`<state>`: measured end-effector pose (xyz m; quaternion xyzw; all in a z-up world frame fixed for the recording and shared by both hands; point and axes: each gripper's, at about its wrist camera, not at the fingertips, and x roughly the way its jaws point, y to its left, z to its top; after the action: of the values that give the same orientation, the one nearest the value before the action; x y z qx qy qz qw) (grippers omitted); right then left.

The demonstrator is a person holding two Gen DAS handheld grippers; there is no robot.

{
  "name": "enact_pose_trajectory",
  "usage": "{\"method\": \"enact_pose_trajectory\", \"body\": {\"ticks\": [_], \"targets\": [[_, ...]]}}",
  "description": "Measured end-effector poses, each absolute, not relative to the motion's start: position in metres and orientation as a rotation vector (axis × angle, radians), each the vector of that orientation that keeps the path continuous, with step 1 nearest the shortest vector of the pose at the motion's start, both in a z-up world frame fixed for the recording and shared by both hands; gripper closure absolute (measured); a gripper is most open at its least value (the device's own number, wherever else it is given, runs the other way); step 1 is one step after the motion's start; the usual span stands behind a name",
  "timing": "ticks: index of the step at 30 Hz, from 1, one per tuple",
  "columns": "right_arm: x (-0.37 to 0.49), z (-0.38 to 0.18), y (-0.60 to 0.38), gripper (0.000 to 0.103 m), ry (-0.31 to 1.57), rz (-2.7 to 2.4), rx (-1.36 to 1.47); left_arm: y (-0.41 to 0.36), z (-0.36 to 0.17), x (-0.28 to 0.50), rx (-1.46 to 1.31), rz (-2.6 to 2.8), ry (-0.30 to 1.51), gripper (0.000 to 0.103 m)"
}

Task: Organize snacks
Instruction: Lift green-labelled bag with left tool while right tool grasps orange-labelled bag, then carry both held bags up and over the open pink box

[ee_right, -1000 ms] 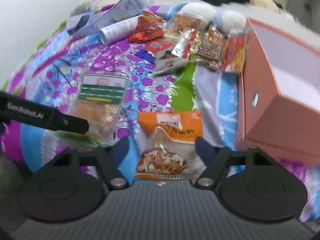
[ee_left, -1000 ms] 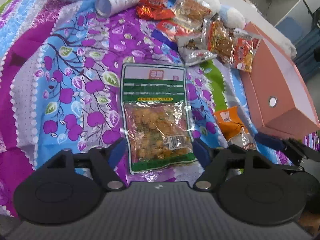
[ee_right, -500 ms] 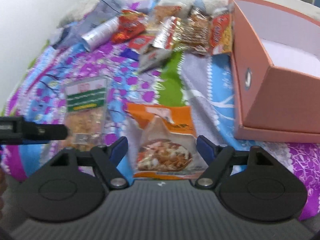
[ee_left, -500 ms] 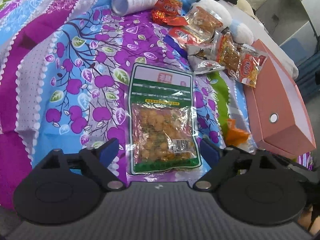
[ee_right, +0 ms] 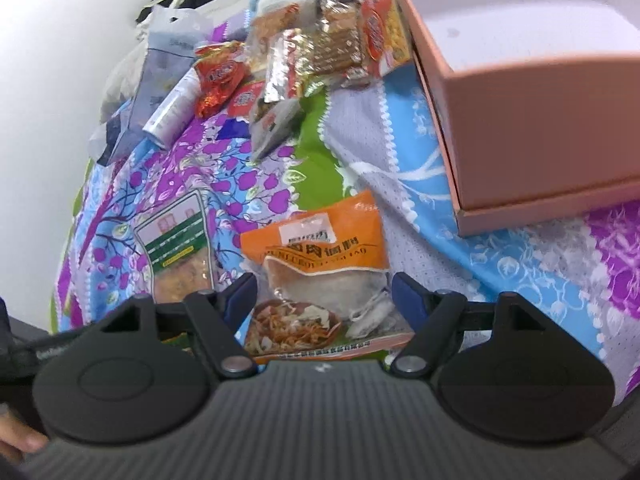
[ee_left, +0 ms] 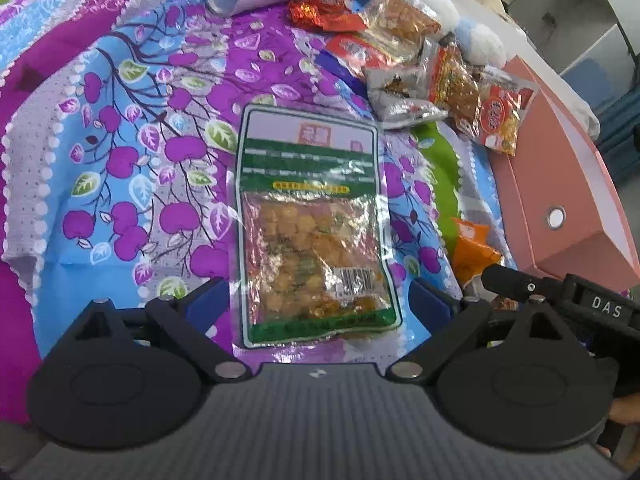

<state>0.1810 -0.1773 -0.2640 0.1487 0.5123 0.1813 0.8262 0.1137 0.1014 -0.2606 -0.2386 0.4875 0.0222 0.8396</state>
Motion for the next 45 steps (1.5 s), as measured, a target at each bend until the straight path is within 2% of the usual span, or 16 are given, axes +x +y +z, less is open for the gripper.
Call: {"method": "enact_pose_trajectory", "body": {"ticks": [8,17,22,25,28,45], "targets": [[0.187,-0.27,-0.174,0.025,1.123,0.402,0.346,0.091,-0.264,0.122,-0.42,0.052,1.034,0.006],[0.176,-0.267,-0.144,0.028,1.078,0.435,0.104,0.067,-0.274,0.135,-0.222,0.074,1.068,0.008],[0.174,-0.265,-0.14,0.043,1.069,0.44,0.055,0.066,-0.269,0.132,-0.209,0.074,1.04,0.022],[0.173,-0.261,-0.144,0.05,1.064,0.438,0.068,0.07,-0.264,0.128,-0.232,0.078,1.026,0.032],[0.17,-0.256,-0.146,0.052,1.054,0.428,0.07,0.073,-0.258,0.123,-0.266,0.068,1.016,0.039],[0.154,-0.206,-0.158,0.053,0.935,0.376,0.087,0.078,-0.194,0.102,-0.375,0.021,0.905,0.04]]}}
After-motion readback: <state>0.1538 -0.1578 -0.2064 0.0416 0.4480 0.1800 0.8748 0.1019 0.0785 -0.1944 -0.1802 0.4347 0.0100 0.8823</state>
